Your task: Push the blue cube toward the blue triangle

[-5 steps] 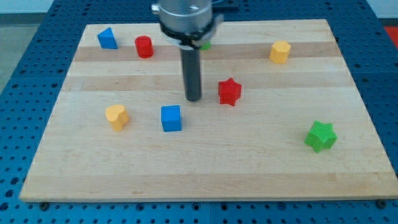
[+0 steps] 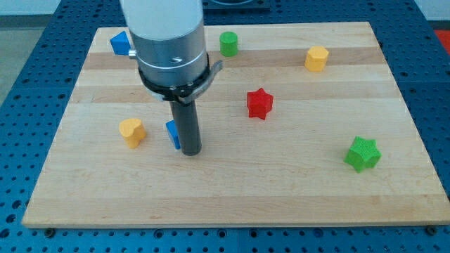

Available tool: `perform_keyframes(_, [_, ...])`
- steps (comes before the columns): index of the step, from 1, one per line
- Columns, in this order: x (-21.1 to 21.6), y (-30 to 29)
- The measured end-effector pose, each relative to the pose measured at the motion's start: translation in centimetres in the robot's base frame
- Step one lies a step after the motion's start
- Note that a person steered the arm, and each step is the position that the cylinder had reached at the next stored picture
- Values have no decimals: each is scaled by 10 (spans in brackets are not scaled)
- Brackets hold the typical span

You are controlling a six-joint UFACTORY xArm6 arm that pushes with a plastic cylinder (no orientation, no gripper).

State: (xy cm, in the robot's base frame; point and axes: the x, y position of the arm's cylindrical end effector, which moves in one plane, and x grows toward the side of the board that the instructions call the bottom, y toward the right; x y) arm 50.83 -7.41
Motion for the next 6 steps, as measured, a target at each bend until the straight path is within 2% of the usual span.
perform_keyframes(2, [-25,-4])
perform_keyframes(6, [-109,-118])
